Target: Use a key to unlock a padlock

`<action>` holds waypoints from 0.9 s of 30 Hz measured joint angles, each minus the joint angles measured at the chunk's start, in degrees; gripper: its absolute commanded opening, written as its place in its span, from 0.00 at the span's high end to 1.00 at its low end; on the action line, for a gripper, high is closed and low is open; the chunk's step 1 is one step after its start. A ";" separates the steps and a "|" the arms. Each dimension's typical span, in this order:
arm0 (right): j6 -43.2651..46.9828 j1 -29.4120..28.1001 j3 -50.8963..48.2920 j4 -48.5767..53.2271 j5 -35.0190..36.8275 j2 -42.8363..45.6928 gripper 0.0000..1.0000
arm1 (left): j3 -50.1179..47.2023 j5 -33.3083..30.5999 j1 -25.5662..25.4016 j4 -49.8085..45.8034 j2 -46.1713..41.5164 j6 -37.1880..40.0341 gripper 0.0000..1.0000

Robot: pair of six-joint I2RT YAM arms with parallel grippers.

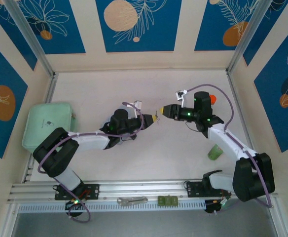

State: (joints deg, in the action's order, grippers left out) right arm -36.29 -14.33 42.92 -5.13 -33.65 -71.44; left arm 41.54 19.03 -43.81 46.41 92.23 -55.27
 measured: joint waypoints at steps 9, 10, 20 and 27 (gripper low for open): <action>-2.75 0.55 -6.45 -12.31 -4.96 -2.69 0.66 | -2.40 0.02 0.00 5.38 0.00 -1.70 1.00; -2.80 0.55 -6.45 -13.42 -5.40 -2.69 0.68 | -2.40 0.00 0.00 5.60 0.00 -1.81 1.00; -4.35 0.52 -6.80 -21.09 -9.25 -5.03 0.76 | -2.49 0.46 0.00 10.80 0.74 -3.91 1.00; -4.94 -0.09 -6.82 -22.82 -10.40 -6.54 0.82 | -2.49 0.68 -0.09 11.56 0.96 -4.72 1.00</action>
State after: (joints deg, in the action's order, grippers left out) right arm -41.23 -14.41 36.10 -27.94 -44.05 -77.97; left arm 39.05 19.70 -43.90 57.98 93.19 -59.99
